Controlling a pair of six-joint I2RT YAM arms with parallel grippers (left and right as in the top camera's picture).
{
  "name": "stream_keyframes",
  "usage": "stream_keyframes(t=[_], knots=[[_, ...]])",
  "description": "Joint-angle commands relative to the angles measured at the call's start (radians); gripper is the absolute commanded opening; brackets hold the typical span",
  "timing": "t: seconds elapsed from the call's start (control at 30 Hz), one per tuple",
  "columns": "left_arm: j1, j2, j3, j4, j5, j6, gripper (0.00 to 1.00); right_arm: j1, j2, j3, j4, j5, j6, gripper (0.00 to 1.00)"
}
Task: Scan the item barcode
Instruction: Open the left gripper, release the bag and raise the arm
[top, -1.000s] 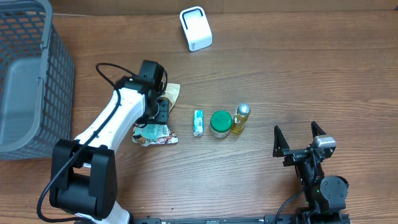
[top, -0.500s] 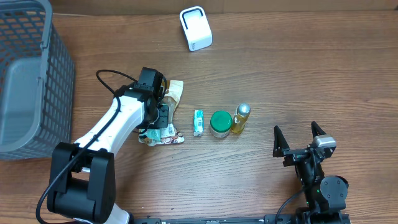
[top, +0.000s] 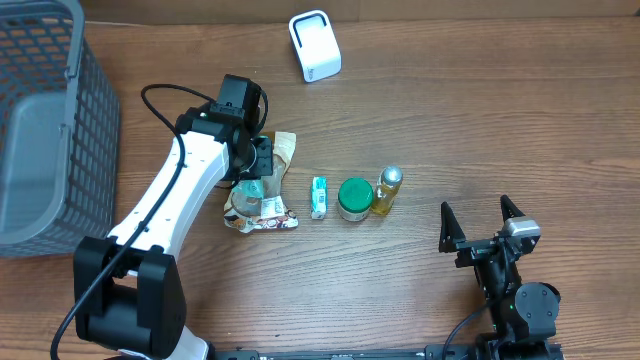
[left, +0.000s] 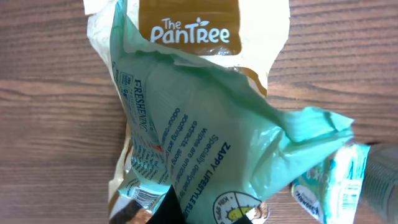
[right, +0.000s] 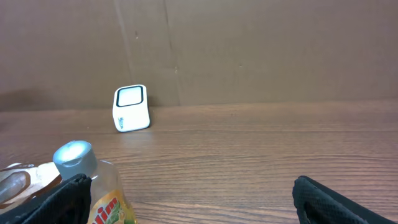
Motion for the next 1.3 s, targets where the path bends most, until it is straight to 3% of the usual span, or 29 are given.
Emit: stream_keyframes(t=[0.0,0.9,1.27], knots=[[-0.002,0.0,0.018,0.005,0.015,-0.107,0.04,0.004,-0.007,-0.01,0.003,0.002,0.007,1.0],[-0.031,0.04,-0.014,0.095,0.031,-0.281,0.04,0.004,-0.007,-0.01,0.003,0.002,0.007,1.0],[-0.075,0.071,-0.138,0.17,-0.043,-0.31,0.04,0.004,-0.007,-0.01,0.003,0.002,0.007,1.0]])
